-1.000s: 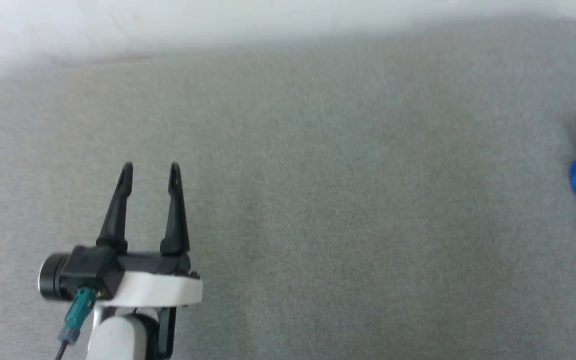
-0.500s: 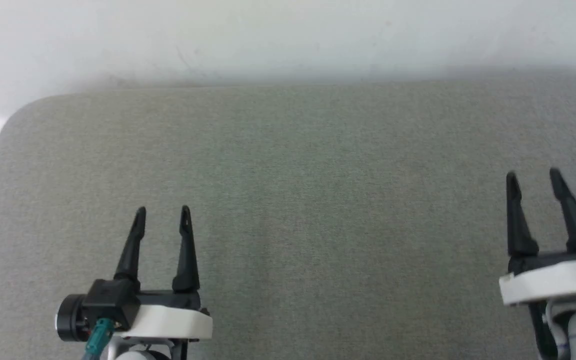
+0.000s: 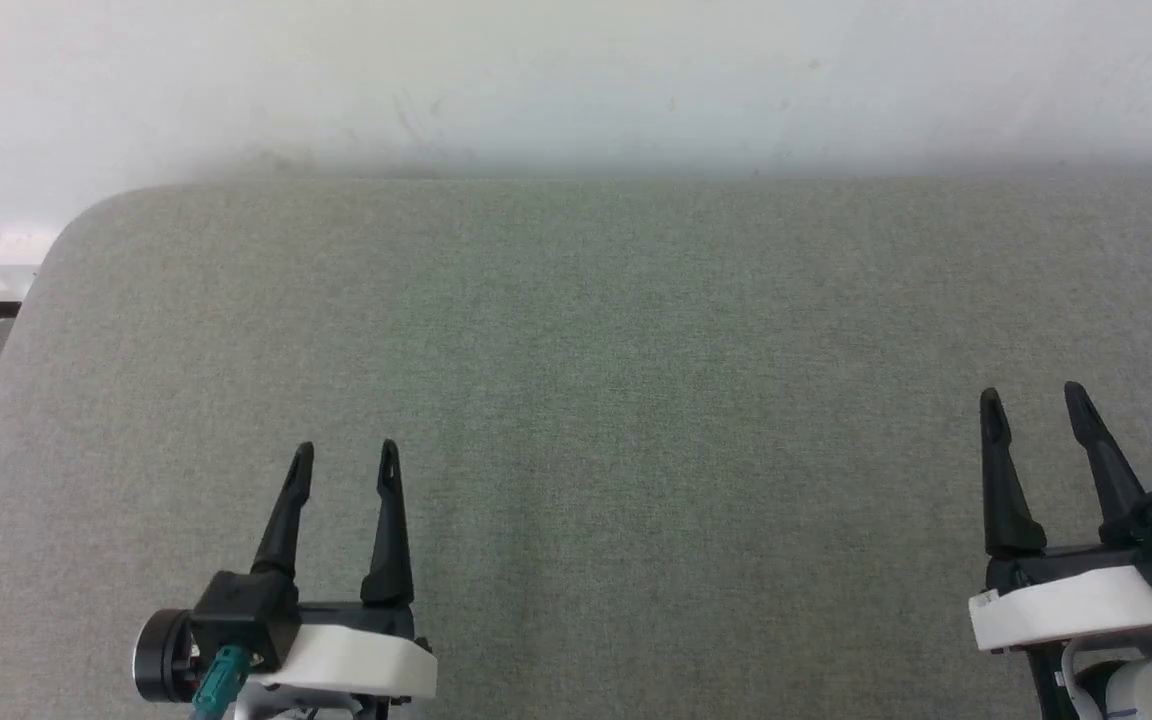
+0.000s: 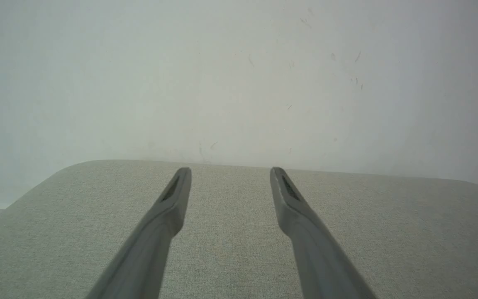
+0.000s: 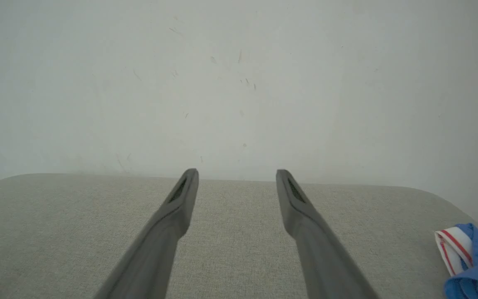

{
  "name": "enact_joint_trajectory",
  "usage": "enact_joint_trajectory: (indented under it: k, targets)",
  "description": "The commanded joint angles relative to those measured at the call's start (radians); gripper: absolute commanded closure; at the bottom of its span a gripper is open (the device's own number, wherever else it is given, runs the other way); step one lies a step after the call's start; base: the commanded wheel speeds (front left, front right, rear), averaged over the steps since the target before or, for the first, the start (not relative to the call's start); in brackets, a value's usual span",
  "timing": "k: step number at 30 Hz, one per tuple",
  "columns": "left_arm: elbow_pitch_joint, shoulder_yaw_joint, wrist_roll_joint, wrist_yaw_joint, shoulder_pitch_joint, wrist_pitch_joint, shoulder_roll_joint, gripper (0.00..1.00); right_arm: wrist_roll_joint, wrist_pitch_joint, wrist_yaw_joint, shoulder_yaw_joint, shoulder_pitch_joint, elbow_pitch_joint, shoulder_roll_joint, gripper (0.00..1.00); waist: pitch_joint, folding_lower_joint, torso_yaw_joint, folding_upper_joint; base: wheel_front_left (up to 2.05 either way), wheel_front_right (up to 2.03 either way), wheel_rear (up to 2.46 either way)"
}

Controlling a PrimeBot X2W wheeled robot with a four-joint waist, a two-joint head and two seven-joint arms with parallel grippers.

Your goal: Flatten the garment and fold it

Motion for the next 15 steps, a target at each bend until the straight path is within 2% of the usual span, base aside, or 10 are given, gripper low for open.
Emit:
enact_joint_trajectory:
  k: [1,6,7,15]
  targets:
    - [0.002,0.002,-0.002,-0.004,0.0,0.001,0.005,0.0,-0.001,-0.005,-0.002,0.001,0.008,-0.008,0.004,0.0,0.0,0.0001,0.001,0.0,0.0,0.0,0.0]
    - [-0.003,0.001,-0.002,-0.008,0.0,0.001,0.005,0.0,0.003,-0.005,-0.002,0.003,0.013,-0.01,0.006,0.0,-0.001,0.0001,0.002,0.0,0.0,0.0,0.0]
    - [-0.001,0.0,0.0,-0.001,0.0,0.0,0.0,1.0,0.0,0.001,0.0,0.003,0.001,-0.005,0.002,1.0,0.0,0.0001,0.002,0.0,0.0,0.0,0.0]
    - [0.0,0.001,0.005,-0.003,-0.001,0.009,-0.003,1.0,-0.003,0.009,0.0,0.006,0.002,-0.005,0.002,1.0,-0.003,0.0001,0.001,0.0,0.0,0.0,0.0]
